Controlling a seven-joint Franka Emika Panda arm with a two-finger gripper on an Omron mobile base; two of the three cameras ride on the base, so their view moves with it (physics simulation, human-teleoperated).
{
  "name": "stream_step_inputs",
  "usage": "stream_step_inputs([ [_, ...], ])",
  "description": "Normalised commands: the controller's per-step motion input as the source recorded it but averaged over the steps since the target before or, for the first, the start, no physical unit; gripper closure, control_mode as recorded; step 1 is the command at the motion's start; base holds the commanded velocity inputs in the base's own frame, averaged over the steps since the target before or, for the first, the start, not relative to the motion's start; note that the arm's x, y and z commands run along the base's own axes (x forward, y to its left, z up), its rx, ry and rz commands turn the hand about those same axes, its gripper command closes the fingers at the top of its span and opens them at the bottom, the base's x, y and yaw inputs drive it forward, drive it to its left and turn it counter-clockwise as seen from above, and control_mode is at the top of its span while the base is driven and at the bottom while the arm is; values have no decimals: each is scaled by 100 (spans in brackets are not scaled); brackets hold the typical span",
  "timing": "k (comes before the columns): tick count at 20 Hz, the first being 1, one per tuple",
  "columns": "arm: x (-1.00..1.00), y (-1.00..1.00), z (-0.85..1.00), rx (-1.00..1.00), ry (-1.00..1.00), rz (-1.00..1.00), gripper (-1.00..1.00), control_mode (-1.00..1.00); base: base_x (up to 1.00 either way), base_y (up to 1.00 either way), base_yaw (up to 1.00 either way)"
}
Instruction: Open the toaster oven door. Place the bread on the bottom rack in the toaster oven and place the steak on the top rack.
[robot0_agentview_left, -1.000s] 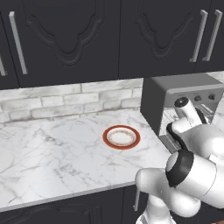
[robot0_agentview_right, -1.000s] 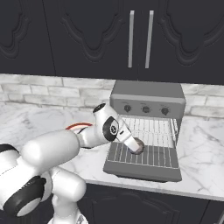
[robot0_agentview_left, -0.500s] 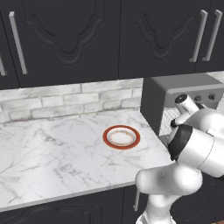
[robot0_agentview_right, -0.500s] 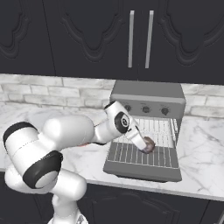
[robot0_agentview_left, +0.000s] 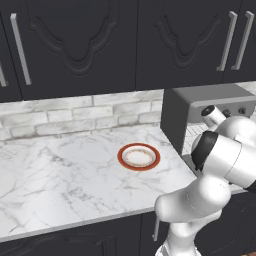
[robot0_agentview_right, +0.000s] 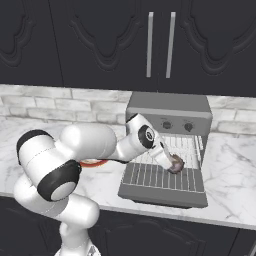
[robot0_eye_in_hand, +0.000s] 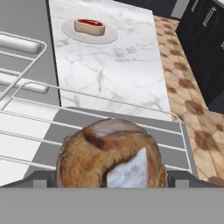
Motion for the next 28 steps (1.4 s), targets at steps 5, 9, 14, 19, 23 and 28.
stream_step_inputs([
  [5, -8, -3, -22, 0, -1, -6, 100, -100, 0, 0, 0],
  [9, -18, 32, -56, 0, 1, 0, -100, -100, 0, 0, 0],
  [14, -30, 40, -71, 0, 0, 0, -100, -100, 0, 0, 0],
  [19, -34, 49, -84, 2, 0, 0, -100, -100, 0, 0, 0],
  [23, -13, 26, -41, 10, 0, 0, -100, -100, 0, 0, 0],
  [28, -15, 7, 9, 14, 2, 7, -100, -100, 0, 0, 0],
])
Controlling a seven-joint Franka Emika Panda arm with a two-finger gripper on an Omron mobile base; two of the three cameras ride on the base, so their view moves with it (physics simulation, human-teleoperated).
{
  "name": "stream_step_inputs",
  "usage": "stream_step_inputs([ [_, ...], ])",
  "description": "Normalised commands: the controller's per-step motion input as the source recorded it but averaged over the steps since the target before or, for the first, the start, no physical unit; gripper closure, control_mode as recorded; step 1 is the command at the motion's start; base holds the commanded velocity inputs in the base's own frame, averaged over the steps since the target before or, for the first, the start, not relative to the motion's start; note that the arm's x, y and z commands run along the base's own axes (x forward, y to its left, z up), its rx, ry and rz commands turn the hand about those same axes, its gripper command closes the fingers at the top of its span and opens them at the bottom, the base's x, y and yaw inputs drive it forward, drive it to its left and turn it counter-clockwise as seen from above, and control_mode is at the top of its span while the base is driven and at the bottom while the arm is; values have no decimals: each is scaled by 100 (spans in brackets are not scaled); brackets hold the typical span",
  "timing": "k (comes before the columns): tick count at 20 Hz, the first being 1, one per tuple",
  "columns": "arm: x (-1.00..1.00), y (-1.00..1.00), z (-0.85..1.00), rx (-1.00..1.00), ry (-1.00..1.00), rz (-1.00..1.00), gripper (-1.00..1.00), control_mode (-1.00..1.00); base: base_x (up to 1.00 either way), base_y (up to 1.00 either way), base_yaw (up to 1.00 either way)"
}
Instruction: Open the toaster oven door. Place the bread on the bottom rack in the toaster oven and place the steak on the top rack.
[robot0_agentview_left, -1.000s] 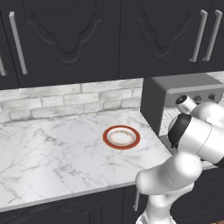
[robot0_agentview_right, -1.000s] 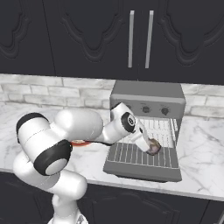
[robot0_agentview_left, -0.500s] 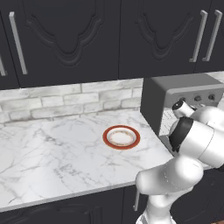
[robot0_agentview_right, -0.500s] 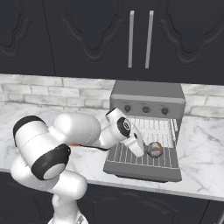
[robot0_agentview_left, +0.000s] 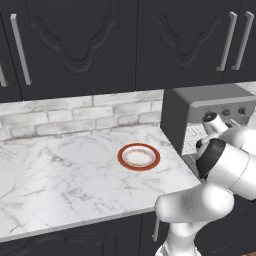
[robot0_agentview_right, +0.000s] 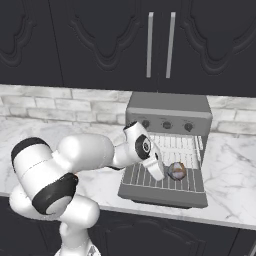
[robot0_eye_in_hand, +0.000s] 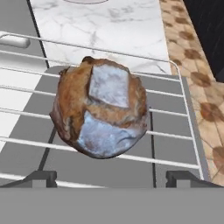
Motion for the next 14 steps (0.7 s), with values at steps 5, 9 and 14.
stream_step_inputs([
  [5, -34, 0, 17, 14, 3, 21, -100, -100, 0, 0, 0],
  [9, -32, -1, 29, 22, 11, 27, -100, -100, 0, 0, 0],
  [14, -36, -1, 35, 22, 5, 30, -100, -100, 0, 0, 0],
])
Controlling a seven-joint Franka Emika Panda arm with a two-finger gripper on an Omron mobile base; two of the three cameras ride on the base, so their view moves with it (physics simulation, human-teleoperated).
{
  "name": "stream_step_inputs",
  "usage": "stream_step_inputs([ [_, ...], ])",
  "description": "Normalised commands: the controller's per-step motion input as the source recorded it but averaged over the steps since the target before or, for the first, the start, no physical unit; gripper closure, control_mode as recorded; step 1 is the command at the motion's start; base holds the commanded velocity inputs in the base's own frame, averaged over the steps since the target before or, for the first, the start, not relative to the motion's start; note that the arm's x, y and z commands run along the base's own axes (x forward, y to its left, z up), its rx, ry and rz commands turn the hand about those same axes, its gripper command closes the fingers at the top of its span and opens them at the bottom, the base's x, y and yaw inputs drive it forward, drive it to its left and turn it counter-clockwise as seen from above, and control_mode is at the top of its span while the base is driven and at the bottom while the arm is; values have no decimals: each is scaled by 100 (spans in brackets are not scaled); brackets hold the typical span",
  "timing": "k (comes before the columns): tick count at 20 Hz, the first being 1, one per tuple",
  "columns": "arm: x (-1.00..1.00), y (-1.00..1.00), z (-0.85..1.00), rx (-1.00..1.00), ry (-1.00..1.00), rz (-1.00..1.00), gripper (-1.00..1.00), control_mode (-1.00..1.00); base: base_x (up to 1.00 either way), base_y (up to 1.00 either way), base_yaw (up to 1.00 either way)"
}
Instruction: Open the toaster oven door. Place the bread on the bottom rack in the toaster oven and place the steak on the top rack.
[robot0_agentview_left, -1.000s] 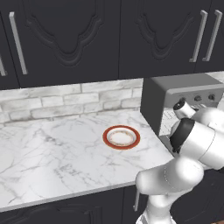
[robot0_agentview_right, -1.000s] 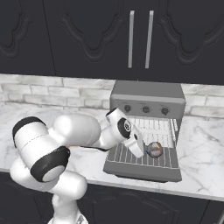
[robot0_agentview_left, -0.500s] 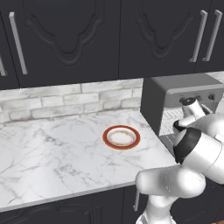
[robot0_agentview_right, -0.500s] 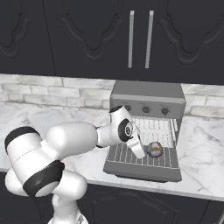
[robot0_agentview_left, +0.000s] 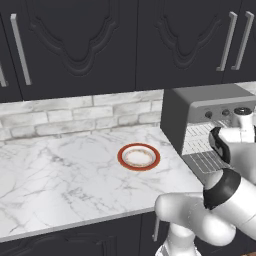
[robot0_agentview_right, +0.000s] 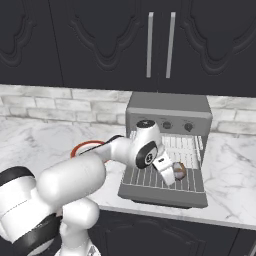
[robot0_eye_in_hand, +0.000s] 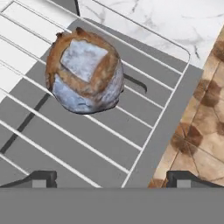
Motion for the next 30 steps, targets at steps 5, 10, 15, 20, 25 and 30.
stream_step_inputs([
  [5, -44, -5, 30, 22, 0, 31, -100, -100, 0, 0, 0],
  [10, -44, -1, 6, 15, 0, 43, -100, -100, 0, 0, 0],
  [15, -18, 0, -10, 2, 0, 47, -100, -100, 0, 0, 0],
  [20, 0, 0, -11, 0, 0, 46, -100, -100, 0, 0, 0],
  [25, -6, 0, -18, 0, 0, 48, -100, -100, 0, 0, 0],
  [30, -1, 0, -17, 0, 0, 31, -100, -100, 0, 0, 0],
])
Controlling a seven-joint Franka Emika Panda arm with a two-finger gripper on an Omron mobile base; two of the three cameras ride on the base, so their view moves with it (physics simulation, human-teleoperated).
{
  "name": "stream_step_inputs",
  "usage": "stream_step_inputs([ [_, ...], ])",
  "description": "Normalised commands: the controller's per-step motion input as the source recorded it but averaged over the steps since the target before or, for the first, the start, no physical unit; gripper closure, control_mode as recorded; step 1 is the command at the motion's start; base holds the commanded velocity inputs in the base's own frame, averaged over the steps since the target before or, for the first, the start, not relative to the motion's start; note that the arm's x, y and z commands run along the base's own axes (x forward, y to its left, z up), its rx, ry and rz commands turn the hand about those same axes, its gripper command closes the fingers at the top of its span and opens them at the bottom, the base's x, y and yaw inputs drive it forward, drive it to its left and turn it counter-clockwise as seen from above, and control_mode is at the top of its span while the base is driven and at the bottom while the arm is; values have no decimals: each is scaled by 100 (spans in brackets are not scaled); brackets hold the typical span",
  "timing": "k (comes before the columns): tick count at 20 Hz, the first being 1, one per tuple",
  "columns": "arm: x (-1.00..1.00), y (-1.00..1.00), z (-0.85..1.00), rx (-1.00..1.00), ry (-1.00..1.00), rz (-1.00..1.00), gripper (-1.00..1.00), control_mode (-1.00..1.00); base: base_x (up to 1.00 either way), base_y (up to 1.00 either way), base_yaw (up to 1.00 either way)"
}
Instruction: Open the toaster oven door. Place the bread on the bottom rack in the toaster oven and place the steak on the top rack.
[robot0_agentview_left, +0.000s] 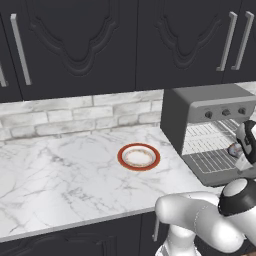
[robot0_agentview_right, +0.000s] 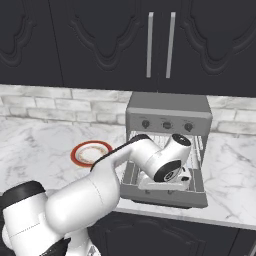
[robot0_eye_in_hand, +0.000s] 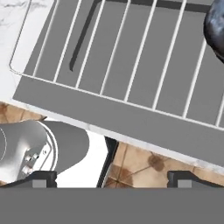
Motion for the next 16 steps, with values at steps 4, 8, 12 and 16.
stream_step_inputs([
  [4, 8, 0, -10, 0, 0, 3, -100, -100, 0, 0, 0],
  [8, 5, 0, -14, 0, -1, 0, -100, -100, 0, 0, 0],
  [12, 1, 0, -22, 0, -1, -3, -100, -100, 0, 0, 0],
  [16, 13, 0, -22, 0, -6, -7, -100, -100, 0, 0, 0],
])
